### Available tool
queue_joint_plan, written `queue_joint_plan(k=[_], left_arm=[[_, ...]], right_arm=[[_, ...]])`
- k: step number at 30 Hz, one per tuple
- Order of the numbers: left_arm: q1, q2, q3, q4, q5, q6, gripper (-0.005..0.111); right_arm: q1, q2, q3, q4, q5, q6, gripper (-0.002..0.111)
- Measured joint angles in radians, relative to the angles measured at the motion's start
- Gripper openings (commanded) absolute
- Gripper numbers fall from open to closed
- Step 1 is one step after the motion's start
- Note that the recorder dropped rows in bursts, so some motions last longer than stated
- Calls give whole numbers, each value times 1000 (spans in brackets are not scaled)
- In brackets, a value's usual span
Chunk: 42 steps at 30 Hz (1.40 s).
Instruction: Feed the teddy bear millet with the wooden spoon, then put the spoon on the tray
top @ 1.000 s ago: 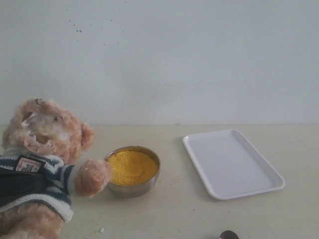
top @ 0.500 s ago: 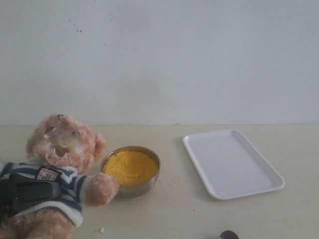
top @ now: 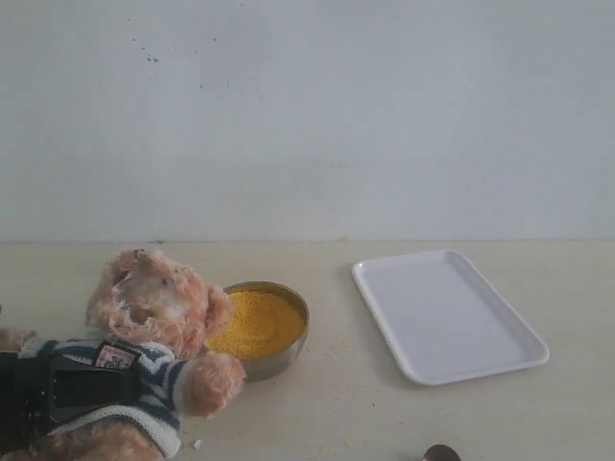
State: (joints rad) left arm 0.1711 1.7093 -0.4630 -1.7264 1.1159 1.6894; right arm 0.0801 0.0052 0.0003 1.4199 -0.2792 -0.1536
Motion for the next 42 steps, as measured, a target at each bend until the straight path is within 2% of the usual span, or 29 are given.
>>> queue_joint_plan(k=[2,3,7,10,13,16,19,20,22,24,27,30,32,34,38,40,42], left_arm=[[0,0,-13,0,7,-30,4],[0,0,-23,0,12,-48,4],[0,0,-63,0,45,-167,4],[0,0,-91,0,66,-222,4],[0,0,-115,0,68,-240,4],[0,0,-126,0,69,-246,4],[0,0,-128,0,70,-249,4],[0,0,-128,0,70,-249,4],[0,0,-128,0,70,-249,4],[0,0,-128,0,70,-249,4],[0,0,-131,0,70,-249,4],[0,0,-131,0,70,-249,4],[0,0,-131,0,70,-249,4],[0,0,-131,0,70,-249,4],[0,0,-131,0,70,-249,4],[0,0,-131,0,70,-249,4],[0,0,-131,0,70,-249,4]], right_arm=[[0,0,0,-150,-58,259,0],[0,0,-10,-288,-70,386,0],[0,79,-130,-981,-153,776,0],[0,247,-255,-1388,-236,804,0],[0,492,-339,-1632,-222,659,0],[0,807,-385,-1564,-195,492,0],[0,1088,-448,-1420,-165,454,0],[0,1153,-470,-1408,-107,459,0],[15,1251,-540,-1465,132,465,0],[68,1335,-607,-1536,369,436,0],[171,1411,-695,-1546,614,354,0],[322,1431,-750,-1511,774,286,0],[429,1433,-741,-1506,820,328,0],[541,1433,-692,-1558,748,504,0],[775,1442,-550,-1919,444,1194,0],[856,1464,-529,-2191,492,1529,0],[917,1488,-517,-2411,665,1757,0]])
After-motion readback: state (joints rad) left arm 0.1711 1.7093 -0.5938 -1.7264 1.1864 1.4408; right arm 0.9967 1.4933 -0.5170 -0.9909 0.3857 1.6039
